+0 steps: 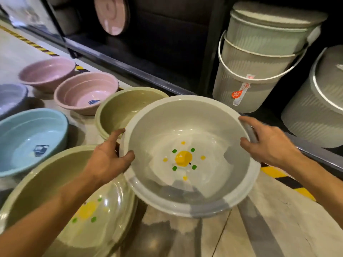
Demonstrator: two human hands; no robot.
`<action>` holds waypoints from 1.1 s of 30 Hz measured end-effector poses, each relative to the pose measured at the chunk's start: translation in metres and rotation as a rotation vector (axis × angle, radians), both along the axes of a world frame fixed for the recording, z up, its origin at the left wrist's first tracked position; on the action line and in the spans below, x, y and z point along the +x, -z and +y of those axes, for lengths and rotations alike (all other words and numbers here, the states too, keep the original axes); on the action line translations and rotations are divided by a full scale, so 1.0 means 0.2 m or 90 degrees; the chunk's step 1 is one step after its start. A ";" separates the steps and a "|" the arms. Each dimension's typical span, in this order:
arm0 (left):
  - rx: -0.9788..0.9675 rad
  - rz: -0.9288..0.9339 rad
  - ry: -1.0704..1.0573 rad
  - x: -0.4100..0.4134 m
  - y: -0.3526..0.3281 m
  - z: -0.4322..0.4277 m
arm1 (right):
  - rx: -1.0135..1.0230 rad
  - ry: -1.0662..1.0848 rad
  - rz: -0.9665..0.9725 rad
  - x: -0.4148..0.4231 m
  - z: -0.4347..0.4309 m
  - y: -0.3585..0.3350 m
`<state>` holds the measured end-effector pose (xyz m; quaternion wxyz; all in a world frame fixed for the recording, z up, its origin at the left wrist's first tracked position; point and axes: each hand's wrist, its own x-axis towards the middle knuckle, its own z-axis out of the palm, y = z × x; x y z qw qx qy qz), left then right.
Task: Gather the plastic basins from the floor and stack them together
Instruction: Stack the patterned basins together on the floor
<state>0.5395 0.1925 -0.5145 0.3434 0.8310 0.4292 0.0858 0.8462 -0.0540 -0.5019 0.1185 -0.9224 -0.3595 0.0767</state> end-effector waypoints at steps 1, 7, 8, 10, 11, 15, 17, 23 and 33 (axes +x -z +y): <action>0.004 0.000 -0.007 -0.08 -0.03 0.00 | 0.006 -0.012 0.007 -0.06 0.03 -0.03; 0.024 -0.008 -0.101 -0.71 -0.22 0.06 | 0.045 -0.135 0.037 -0.46 0.33 -0.18; 0.039 -0.010 -0.124 -0.80 -0.26 0.07 | 0.051 -0.155 0.047 -0.53 0.39 -0.20; 0.055 -0.002 -0.157 -0.96 -0.32 0.07 | 0.056 -0.181 0.064 -0.65 0.49 -0.22; 0.052 -0.003 -0.170 -1.04 -0.35 0.08 | 0.057 -0.193 0.073 -0.71 0.54 -0.24; 0.059 -0.013 -0.232 -1.35 -0.40 0.11 | 0.059 -0.252 0.052 -0.94 0.76 -0.22; 0.070 0.019 -0.252 -1.49 -0.39 0.12 | 0.047 -0.283 0.049 -1.05 0.85 -0.19; 0.072 0.083 -0.299 -1.73 -0.26 0.15 | 0.009 -0.353 0.008 -1.25 1.06 -0.13; 0.068 0.137 -0.316 -1.80 0.06 0.12 | -0.048 -0.440 -0.052 -1.38 1.18 0.20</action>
